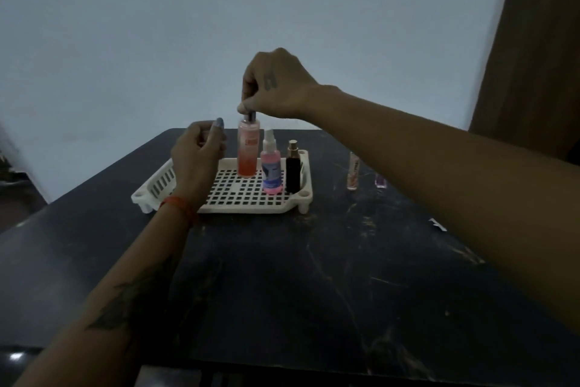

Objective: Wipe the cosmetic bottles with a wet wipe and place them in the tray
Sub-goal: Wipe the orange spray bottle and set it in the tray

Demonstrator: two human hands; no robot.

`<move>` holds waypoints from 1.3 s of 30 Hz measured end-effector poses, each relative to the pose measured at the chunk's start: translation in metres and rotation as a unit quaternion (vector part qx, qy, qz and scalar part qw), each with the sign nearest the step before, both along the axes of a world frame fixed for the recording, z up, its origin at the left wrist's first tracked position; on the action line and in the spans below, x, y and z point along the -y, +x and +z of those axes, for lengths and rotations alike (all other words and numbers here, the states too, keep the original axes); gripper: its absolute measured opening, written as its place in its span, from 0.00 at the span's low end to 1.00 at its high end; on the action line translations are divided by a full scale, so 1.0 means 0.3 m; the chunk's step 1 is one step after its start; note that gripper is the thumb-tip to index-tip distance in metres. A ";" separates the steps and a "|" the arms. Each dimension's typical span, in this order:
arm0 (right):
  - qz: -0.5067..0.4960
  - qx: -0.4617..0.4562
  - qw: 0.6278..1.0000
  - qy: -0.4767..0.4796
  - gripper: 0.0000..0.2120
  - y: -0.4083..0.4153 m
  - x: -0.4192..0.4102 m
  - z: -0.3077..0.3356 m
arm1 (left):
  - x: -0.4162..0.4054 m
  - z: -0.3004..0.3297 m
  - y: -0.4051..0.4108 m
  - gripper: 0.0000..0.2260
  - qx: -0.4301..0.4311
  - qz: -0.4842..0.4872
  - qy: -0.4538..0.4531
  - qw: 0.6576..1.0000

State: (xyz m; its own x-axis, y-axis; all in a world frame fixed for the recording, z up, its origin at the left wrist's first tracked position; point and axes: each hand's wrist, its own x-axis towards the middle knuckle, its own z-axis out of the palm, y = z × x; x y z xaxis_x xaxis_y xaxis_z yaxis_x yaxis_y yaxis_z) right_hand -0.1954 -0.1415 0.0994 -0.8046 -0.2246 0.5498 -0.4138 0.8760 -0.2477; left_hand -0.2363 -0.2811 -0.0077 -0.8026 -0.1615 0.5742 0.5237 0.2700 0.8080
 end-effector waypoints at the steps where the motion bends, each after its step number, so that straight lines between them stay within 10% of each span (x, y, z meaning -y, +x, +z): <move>1: -0.003 -0.004 1.000 0.008 0.10 -0.034 0.022 -0.014 | 0.006 -0.010 -0.022 0.10 0.014 0.000 -0.010 1.000; 39: -0.017 0.066 0.997 0.044 0.17 -0.187 0.046 -0.115 | 0.035 -0.073 -0.077 0.11 0.100 0.036 -0.079 0.991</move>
State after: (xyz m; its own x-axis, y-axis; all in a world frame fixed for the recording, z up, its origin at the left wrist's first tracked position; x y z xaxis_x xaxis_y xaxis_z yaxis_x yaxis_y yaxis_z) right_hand -0.2516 -0.1554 0.0650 -0.8763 -0.2393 0.4181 -0.3529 0.9096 -0.2192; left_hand -0.2592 -0.2916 -0.0297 -0.8928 -0.1442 0.4267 0.3310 0.4325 0.8387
